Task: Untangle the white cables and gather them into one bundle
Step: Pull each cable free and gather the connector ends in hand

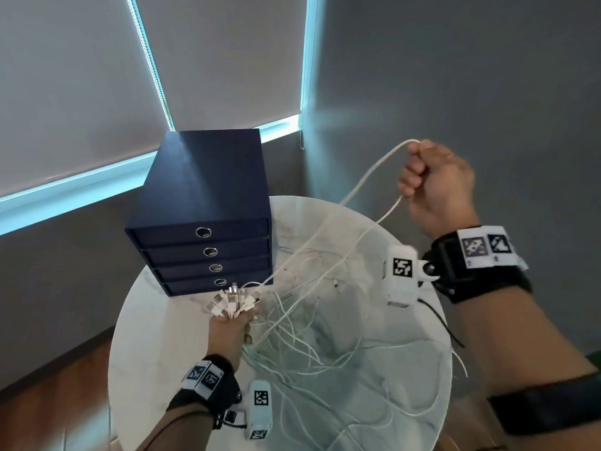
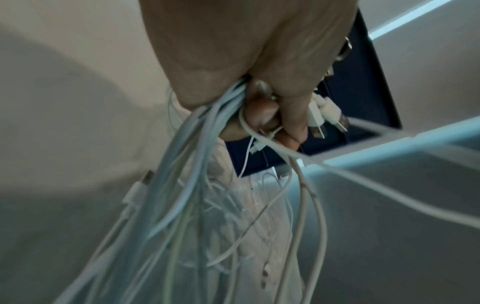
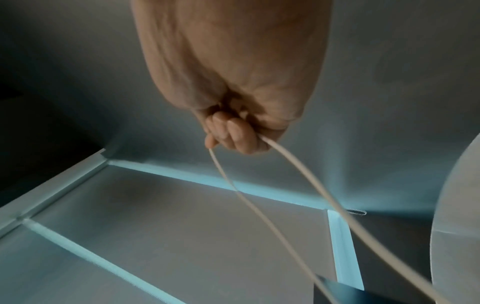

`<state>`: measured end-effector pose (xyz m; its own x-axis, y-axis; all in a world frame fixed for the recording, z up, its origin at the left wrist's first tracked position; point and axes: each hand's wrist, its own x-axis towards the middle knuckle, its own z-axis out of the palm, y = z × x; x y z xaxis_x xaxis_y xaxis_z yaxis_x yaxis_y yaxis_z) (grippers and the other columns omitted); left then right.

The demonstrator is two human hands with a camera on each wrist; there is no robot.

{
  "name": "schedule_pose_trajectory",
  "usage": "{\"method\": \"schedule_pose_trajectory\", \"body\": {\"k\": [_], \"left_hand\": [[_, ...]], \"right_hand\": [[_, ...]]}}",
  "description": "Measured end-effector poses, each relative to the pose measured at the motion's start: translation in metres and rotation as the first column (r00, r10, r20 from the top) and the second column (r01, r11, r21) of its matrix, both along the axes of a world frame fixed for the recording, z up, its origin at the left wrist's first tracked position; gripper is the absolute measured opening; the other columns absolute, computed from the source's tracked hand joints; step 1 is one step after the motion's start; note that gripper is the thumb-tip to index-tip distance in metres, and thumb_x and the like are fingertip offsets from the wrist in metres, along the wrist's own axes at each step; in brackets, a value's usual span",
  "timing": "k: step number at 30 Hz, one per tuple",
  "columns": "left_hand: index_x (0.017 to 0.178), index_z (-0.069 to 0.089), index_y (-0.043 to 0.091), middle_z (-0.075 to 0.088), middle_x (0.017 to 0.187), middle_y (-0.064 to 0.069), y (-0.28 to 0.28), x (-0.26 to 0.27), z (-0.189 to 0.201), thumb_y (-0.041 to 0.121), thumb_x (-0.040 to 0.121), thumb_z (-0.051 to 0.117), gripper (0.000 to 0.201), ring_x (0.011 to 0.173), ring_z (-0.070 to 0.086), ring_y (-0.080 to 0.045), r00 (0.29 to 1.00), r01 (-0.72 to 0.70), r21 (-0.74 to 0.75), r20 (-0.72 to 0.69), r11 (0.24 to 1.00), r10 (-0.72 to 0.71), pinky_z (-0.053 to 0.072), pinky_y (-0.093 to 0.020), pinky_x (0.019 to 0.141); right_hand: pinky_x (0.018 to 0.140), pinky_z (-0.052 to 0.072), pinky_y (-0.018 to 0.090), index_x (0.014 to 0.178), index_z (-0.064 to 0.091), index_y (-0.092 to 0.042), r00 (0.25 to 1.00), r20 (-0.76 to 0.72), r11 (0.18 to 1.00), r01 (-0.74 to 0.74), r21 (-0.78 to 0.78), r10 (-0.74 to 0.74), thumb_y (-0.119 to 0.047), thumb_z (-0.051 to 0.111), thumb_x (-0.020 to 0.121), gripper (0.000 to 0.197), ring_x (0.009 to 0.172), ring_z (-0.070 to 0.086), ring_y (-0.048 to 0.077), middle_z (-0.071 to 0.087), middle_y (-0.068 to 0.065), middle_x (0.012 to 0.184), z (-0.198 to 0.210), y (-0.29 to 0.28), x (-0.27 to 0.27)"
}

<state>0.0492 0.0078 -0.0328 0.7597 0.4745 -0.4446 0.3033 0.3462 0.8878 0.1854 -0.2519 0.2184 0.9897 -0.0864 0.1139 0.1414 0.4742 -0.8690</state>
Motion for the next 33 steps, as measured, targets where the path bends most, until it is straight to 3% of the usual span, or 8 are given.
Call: {"method": "schedule_pose_trajectory", "body": {"k": [4, 8, 12, 14, 18, 22, 29, 33], "left_hand": [[0.090, 0.072, -0.005, 0.049, 0.081, -0.015, 0.001, 0.010, 0.010, 0.007, 0.080, 0.079, 0.016, 0.045, 0.031, -0.012, 0.997, 0.010, -0.071, 0.081, 0.997, -0.005, 0.030, -0.022, 0.040], [0.075, 0.080, 0.009, 0.055, 0.092, -0.014, -0.004, 0.015, 0.023, 0.008, 0.088, 0.072, 0.016, 0.044, 0.024, -0.009, 0.987, 0.078, -0.162, 0.151, 0.984, -0.054, 0.023, -0.021, 0.040], [0.082, 0.078, 0.005, 0.064, 0.081, -0.016, -0.015, 0.019, 0.041, 0.005, 0.087, 0.072, 0.008, 0.040, 0.026, -0.007, 0.980, 0.134, -0.087, 0.160, 0.987, -0.119, 0.022, -0.019, 0.039], [0.090, 0.072, -0.001, 0.066, 0.060, 0.000, -0.022, 0.022, 0.049, 0.003, 0.089, 0.069, 0.006, 0.038, 0.027, -0.005, 0.975, 0.165, -0.032, 0.155, 0.986, -0.158, 0.023, -0.018, 0.038], [0.087, 0.070, 0.006, 0.071, 0.069, -0.006, -0.034, 0.028, 0.058, 0.006, 0.087, 0.072, 0.003, 0.040, 0.030, -0.007, 0.961, 0.216, 0.027, 0.171, 0.976, -0.217, 0.023, -0.019, 0.041], [0.088, 0.070, 0.006, 0.072, 0.077, -0.012, -0.032, 0.026, 0.061, 0.007, 0.087, 0.072, 0.003, 0.040, 0.029, -0.008, 0.961, 0.223, 0.002, 0.166, 0.975, -0.220, 0.023, -0.019, 0.041], [0.088, 0.073, 0.006, 0.055, 0.061, -0.006, -0.017, 0.021, 0.048, 0.003, 0.092, 0.064, 0.010, 0.039, 0.026, -0.007, 0.979, 0.173, -0.139, 0.129, 0.975, -0.156, 0.019, -0.017, 0.039], [0.086, 0.072, 0.010, 0.032, 0.053, 0.003, -0.014, 0.021, 0.050, 0.024, 0.097, 0.062, 0.021, 0.043, 0.024, -0.008, 0.978, 0.110, -0.198, 0.195, 0.974, -0.071, 0.021, -0.019, 0.038]], "right_hand": [[0.041, 0.025, 0.020, 0.073, 0.052, -0.015, 0.950, -0.193, 0.965, 0.259, 0.049, -0.246, -0.011, 0.033, 0.100, 0.033, 0.040, 0.027, 0.009, 0.034, -0.006, 0.049, -0.020, -0.024, 0.018], [0.040, 0.035, 0.019, 0.064, 0.058, -0.015, 0.846, -0.307, 0.833, 0.248, -0.495, -0.435, -0.010, 0.051, 0.093, 0.030, 0.035, 0.039, 0.010, 0.045, -0.003, 0.047, -0.065, -0.043, 0.018], [0.091, 0.046, 0.037, 0.108, 0.067, -0.013, 0.914, -0.129, 0.131, -0.084, -0.988, -0.385, -0.012, 0.057, 0.086, 0.024, 0.103, 0.061, 0.030, 0.063, 0.018, 0.107, -0.123, -0.044, 0.008], [0.110, 0.033, 0.038, 0.136, 0.052, -0.018, 0.992, -0.044, -0.023, -0.047, -0.999, -0.120, -0.019, 0.062, 0.089, 0.049, 0.130, 0.044, 0.032, 0.049, 0.012, 0.138, -0.135, -0.022, -0.005], [0.110, 0.035, 0.030, 0.133, 0.056, -0.026, 0.867, -0.131, 0.070, -0.187, -0.980, 0.480, -0.030, 0.060, 0.094, 0.039, 0.127, 0.048, 0.011, 0.057, -0.004, 0.136, -0.144, 0.041, -0.038], [0.067, 0.043, 0.017, 0.087, 0.069, -0.018, 0.833, -0.190, 0.138, -0.301, -0.944, 0.520, -0.023, 0.052, 0.097, 0.021, 0.062, 0.058, -0.007, 0.065, -0.024, 0.065, -0.131, 0.063, -0.041], [0.058, 0.039, 0.022, 0.084, 0.070, -0.011, 0.990, -0.012, 0.461, -0.077, -0.884, 0.141, -0.013, 0.051, 0.098, 0.023, 0.048, 0.049, -0.004, 0.055, -0.023, 0.051, -0.104, 0.016, -0.002], [0.073, 0.044, 0.031, 0.103, 0.073, -0.005, 0.941, 0.032, 0.452, 0.192, -0.871, -0.338, -0.006, 0.049, 0.095, 0.025, 0.075, 0.059, 0.015, 0.071, 0.011, 0.092, -0.103, -0.048, 0.023]]}}
